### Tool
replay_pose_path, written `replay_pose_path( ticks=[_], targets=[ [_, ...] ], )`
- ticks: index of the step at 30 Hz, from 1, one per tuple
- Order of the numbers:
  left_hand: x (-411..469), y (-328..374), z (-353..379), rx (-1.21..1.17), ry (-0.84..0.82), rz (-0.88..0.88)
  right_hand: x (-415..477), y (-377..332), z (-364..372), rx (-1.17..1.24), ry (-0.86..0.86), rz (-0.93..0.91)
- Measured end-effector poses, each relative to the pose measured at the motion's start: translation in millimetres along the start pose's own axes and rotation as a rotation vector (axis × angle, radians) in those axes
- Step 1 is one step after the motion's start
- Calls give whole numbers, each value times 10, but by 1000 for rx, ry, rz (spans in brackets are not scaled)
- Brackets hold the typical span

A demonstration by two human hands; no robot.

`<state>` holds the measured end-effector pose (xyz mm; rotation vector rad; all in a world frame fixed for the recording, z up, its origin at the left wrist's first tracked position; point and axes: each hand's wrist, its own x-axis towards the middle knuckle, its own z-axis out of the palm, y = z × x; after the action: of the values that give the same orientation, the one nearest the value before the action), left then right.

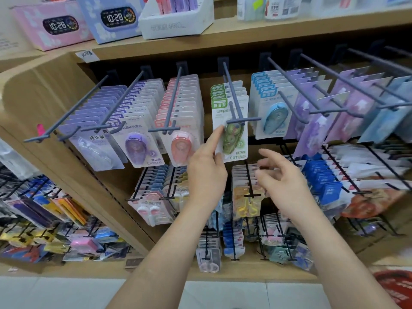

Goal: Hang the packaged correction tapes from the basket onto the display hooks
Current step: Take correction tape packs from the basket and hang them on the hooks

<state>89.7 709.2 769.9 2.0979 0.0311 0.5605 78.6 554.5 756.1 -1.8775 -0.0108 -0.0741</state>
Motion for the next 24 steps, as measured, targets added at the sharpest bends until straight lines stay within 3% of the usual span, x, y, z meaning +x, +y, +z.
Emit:
replay_pose_path(
  ticks=[7,11,19,24],
  targets=[
    [-151,-56,-51,70,77,41,-503,106,-386,-61,-107,-28],
    [-522,-147,-99,85,42,107,-942,374,-666,-179,-64,34],
    [-1299,-85,258,108,-406,258,-1843,1102,-1485,-584,46,217],
    [-1730,105,802,205,-675,365,-2448,1522,-2102,-673,135,331]
  ],
)
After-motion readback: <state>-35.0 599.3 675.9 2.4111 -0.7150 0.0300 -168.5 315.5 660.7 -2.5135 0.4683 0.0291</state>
